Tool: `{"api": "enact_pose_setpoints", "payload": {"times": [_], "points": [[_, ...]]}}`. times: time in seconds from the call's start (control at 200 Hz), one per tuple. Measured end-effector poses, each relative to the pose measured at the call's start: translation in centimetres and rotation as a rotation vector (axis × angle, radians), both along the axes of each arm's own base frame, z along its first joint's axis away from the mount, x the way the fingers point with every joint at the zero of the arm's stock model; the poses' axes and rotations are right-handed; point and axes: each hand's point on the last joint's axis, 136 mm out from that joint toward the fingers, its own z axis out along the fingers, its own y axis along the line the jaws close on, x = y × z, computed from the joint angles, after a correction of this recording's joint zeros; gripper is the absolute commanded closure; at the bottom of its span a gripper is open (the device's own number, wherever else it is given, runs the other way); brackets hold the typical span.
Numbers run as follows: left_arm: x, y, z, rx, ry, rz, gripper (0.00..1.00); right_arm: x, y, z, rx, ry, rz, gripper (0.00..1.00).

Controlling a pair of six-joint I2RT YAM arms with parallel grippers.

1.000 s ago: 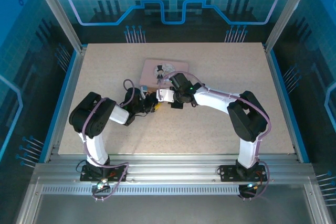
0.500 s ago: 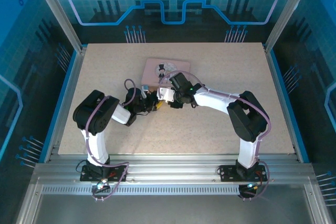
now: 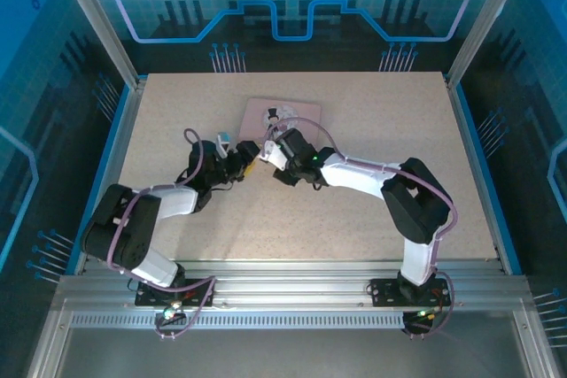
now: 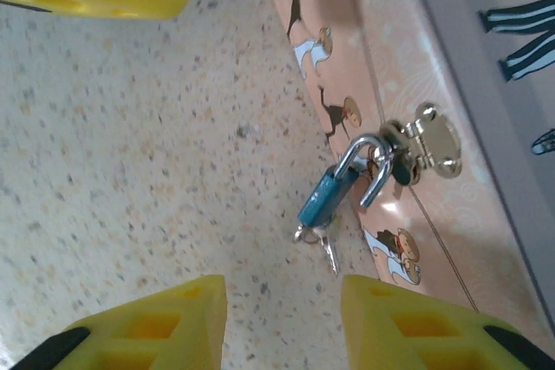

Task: Unlock a padlock with a key

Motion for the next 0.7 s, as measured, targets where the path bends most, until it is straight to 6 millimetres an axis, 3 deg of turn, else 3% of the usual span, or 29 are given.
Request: {"api": "enact_pose_setpoints", "payload": {"times": [0.115, 0.24, 0.7], "points": [[0.2, 1.2, 0.2, 0.041, 0.008, 0.03, 0.21, 0.8, 0.9, 0.2, 0.034, 0.0, -0.095, 0.58], [-0.1, 1.7, -0.9, 0.067, 0.051, 0.038, 0.21, 1.5, 1.0, -1.1, 0.045, 0.028, -0.179, 0.57], [-0.9, 2.2, -1.6, 0.098, 0.085, 0.029, 0.2, 2.5, 1.0, -3.8, 0.062, 0.082, -0.298, 0.61]]}}
